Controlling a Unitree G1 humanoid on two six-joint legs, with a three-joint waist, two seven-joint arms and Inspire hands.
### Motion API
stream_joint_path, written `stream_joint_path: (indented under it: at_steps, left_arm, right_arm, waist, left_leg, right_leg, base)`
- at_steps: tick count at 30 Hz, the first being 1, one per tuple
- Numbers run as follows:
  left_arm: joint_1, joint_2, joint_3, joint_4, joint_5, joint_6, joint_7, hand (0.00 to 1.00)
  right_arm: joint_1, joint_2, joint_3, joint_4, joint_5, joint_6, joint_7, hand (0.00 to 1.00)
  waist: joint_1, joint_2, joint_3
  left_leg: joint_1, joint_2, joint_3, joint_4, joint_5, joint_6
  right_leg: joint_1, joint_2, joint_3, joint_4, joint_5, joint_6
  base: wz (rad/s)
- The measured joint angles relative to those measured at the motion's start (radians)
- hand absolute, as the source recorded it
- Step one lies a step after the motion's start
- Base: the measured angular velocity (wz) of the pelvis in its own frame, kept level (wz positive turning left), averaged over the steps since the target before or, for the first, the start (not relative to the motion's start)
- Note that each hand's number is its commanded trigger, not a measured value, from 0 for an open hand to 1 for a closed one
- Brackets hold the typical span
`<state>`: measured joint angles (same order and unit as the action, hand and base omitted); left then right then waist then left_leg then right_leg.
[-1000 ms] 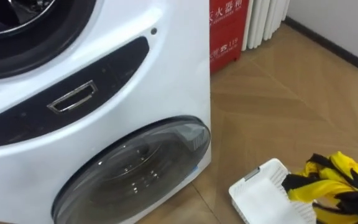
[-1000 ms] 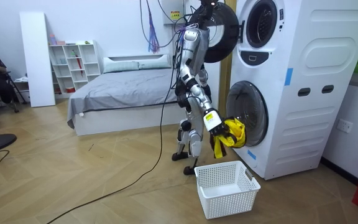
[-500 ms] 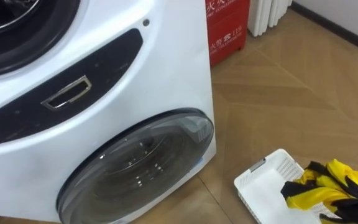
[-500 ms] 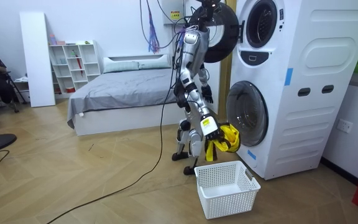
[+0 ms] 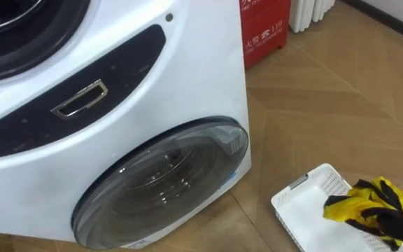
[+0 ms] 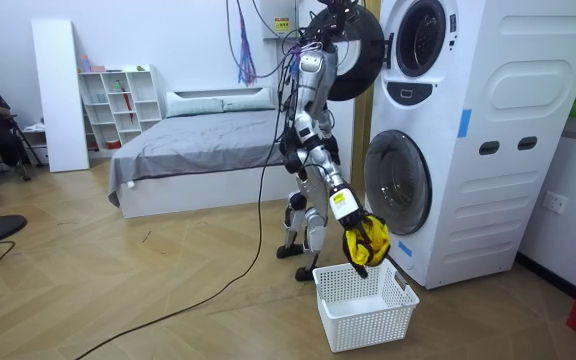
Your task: Pick clothes from washing machine
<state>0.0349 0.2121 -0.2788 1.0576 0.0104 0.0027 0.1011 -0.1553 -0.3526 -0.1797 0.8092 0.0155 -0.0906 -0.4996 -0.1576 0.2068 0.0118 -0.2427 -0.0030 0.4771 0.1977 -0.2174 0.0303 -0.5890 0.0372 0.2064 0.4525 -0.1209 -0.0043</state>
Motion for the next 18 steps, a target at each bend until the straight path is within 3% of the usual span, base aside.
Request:
stream_joint_path:
  at_steps: [7,12,18]
  left_arm:
    - [0.018,0.001,0.0,-0.016,0.0,-0.009,-0.006,0.0]
    - [0.021,0.006,0.0,-0.013,-0.001,-0.018,-0.006,0.0]
    - [0.037,0.006,0.0,0.003,-0.022,-0.024,-0.011,0.0]
  right_arm:
    - [0.003,0.0,0.0,0.0,0.001,-0.03,-0.003,0.0]
    - [0.004,0.001,0.0,0.0,0.001,-0.031,-0.003,0.0]
    - [0.012,0.001,0.001,0.001,-0.002,-0.031,-0.01,0.0]
  waist:
    - [-0.001,-0.006,-0.0016]
    - [-0.001,-0.042,-0.0024]
    - [0.002,-0.045,-0.0035]
  left_leg:
    - [-0.003,-0.001,-0.016,0.0,0.002,0.003]
    - [0.017,0.002,-0.016,0.002,0.002,0.003]
    - [0.028,0.006,-0.029,0.001,0.002,0.003]
  right_leg:
    - [0.005,-0.002,-0.016,-0.003,-0.001,0.001]
    - [0.028,-0.001,-0.019,-0.01,0.0,-0.001]
    - [0.056,-0.002,-0.028,-0.041,0.012,0.003]
  base:
    - [0.07]
    - [0.0]
    - [0.02]
